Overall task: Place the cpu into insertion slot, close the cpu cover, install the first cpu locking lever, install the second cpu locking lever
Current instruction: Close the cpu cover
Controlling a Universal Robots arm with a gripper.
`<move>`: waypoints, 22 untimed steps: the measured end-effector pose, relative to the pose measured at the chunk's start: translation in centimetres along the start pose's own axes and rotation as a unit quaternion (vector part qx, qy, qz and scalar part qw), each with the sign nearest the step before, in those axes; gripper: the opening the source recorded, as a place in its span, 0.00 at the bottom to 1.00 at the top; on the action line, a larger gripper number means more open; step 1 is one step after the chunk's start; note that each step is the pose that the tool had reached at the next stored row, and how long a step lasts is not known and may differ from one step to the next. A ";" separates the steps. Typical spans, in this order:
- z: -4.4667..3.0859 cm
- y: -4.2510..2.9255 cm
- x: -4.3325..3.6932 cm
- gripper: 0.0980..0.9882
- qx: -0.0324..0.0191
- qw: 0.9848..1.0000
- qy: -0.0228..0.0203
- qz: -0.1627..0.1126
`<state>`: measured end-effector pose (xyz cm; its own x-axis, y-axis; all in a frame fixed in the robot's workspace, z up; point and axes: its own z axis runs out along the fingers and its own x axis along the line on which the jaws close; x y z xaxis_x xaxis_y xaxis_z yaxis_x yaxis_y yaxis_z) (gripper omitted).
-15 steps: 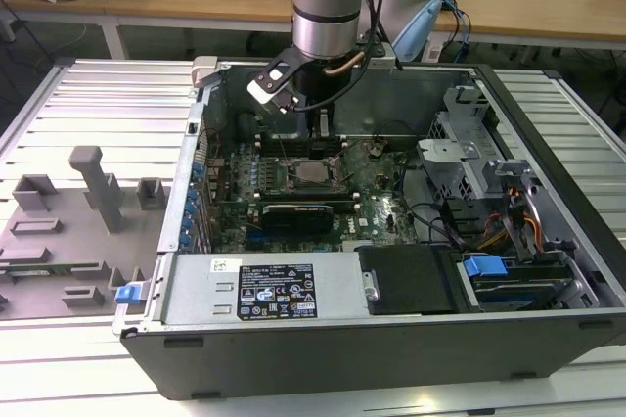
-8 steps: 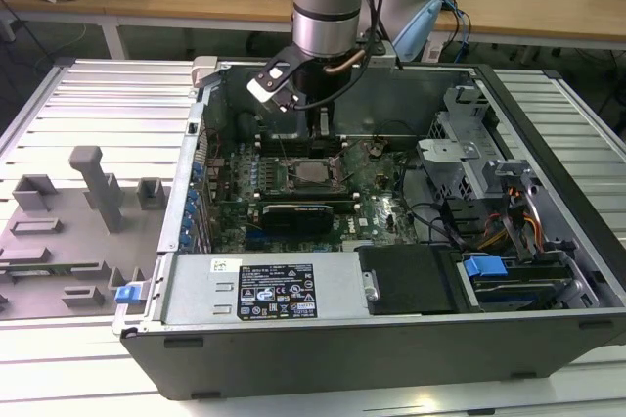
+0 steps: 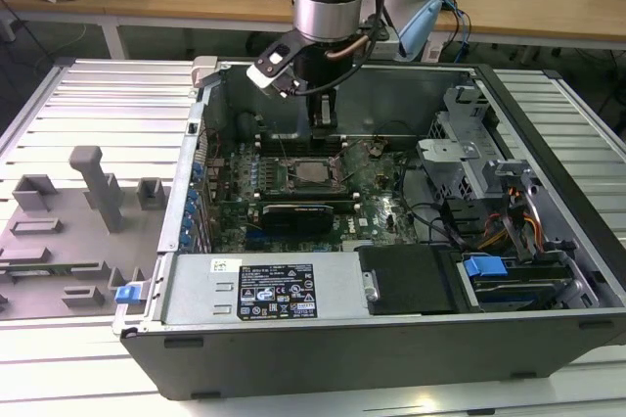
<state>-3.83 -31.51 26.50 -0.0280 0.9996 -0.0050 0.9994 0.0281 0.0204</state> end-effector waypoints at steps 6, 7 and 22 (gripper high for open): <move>-0.11 0.83 -0.03 0.01 0.000 1.000 0.000 0.000; -0.10 0.90 -0.03 0.01 0.000 1.000 0.000 0.000; -0.04 3.82 -0.11 0.01 0.000 1.000 0.000 0.000</move>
<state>-0.01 -31.51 26.63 -0.0280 0.9996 -0.0049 0.9994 0.0281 0.0204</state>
